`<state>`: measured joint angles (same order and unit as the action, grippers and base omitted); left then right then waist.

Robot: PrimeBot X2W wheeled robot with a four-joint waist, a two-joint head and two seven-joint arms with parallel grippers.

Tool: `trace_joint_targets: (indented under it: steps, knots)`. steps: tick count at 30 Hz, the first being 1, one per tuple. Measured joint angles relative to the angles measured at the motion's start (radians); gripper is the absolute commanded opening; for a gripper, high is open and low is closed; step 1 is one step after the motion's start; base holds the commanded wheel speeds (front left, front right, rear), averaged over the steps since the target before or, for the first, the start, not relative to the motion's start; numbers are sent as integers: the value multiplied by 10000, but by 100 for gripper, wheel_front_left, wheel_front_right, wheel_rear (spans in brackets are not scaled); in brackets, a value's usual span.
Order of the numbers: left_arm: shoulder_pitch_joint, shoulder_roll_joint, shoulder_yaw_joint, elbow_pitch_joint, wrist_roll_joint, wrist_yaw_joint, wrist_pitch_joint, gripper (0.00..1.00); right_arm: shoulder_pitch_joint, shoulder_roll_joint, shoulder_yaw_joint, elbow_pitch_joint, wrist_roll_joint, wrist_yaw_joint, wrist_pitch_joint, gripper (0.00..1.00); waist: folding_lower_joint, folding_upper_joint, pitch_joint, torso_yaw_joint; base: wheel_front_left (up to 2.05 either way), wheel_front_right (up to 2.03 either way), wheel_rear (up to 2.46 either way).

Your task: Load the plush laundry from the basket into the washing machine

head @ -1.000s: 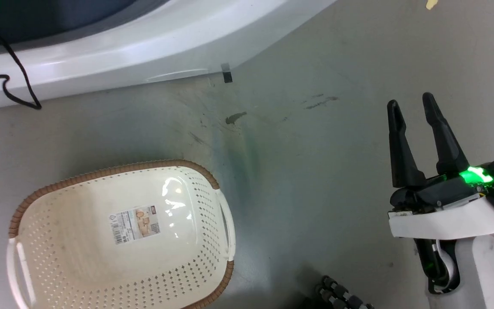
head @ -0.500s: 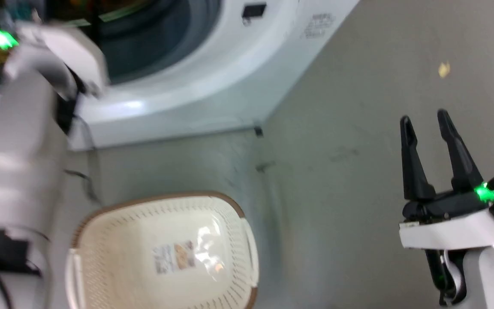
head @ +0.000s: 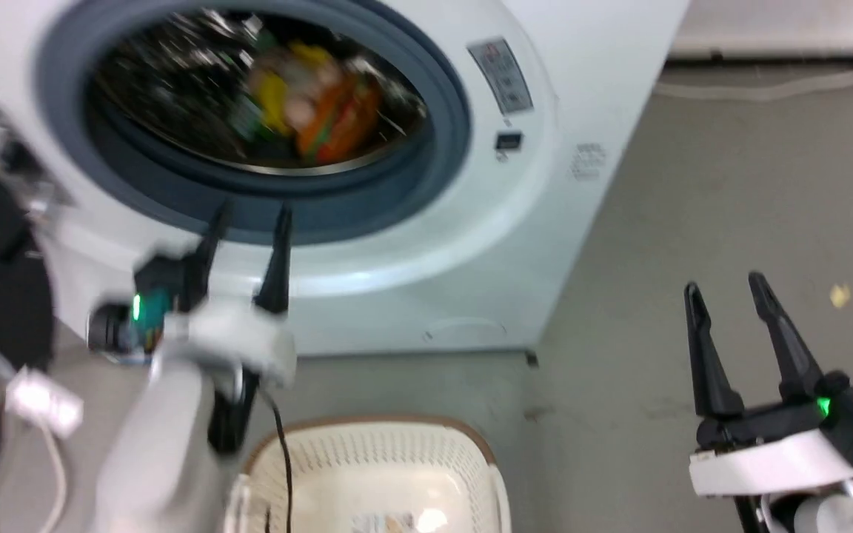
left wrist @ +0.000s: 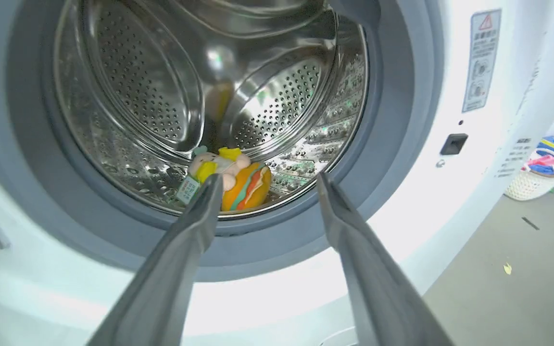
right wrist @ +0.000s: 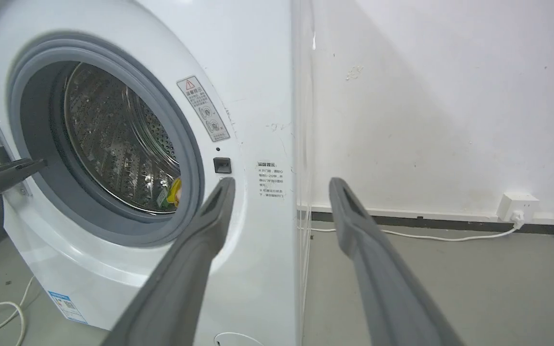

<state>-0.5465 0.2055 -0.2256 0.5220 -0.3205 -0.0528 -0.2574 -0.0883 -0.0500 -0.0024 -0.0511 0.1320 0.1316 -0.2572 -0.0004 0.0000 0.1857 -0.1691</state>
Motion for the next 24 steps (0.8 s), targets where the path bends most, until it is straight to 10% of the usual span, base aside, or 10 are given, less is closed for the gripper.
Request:
trace_joint_targets:
  steps: [11, 24]
  knots:
    - [4518, -366, 267, -3595, 667, 1043, 0, 100, 1072, -2, -25, 38, -146, 0, 0, 100, 1, 0, -1518, 814, 0, 0, 0]
    - [5666, -715, 226, -3624, 1064, 1434, 0, 100, 1840, 0, -48, 236, -86, -2, 0, 100, 3, 0, -1883, 1199, 0, 0, 0]
